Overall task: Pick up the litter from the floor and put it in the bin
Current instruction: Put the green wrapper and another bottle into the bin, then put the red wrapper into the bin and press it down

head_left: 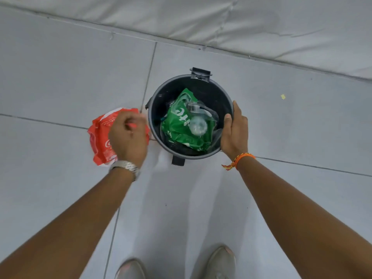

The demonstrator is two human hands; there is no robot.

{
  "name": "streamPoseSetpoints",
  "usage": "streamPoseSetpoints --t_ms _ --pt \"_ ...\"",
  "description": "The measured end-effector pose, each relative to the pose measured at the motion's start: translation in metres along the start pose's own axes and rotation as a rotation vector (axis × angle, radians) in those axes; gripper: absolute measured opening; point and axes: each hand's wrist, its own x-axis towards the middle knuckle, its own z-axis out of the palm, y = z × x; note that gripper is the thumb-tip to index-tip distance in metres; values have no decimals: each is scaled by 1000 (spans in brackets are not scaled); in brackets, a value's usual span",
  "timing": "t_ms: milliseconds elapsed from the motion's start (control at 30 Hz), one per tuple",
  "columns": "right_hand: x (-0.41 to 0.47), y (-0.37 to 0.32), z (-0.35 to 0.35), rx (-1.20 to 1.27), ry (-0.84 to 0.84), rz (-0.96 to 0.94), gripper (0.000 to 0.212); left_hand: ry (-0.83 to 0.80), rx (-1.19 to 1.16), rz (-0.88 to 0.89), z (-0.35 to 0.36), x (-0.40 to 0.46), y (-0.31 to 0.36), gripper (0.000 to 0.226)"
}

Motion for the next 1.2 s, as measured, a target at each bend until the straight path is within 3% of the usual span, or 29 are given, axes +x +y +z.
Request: streamPoseSetpoints --t_ms 67,167,233,433,667,733,800,867,933,1033,1133,1200 --pt "-1 0 1 0 -16 3 52 -84 234 -20 -22 7 -43 10" --pt "-1 1 1 21 -11 6 52 -507 882 -52 -45 17 -95 31" --pt "1 4 2 34 -5 7 51 -736 1156 -46 -50 17 -109 44" --pt "2 9 7 49 19 -8 50 -957 1440 -14 -25 22 -122 57" --pt "2 12 12 58 43 -25 49 -947 1393 -14 -14 16 -134 92" --pt "2 10 11 54 38 -21 49 -750 1213 -44 -16 16 -123 91" --pt "1 7 8 48 28 1 50 -439 806 -79 -23 14 -98 82" --pt "0 5 4 38 13 14 50 -177 388 45 -31 4 -51 76" --pt "-2 2 3 44 -13 20 51 -34 251 256 -41 -19 9 68" --pt "-2 -2 -2 80 -58 16 52 -131 322 566 -36 -62 74 62" --pt "-3 0 -10 197 -120 23 49 -393 493 640 -12 -78 72 54" --pt "-5 -5 -19 347 -79 123 53 -613 602 625 6 -74 58 48"
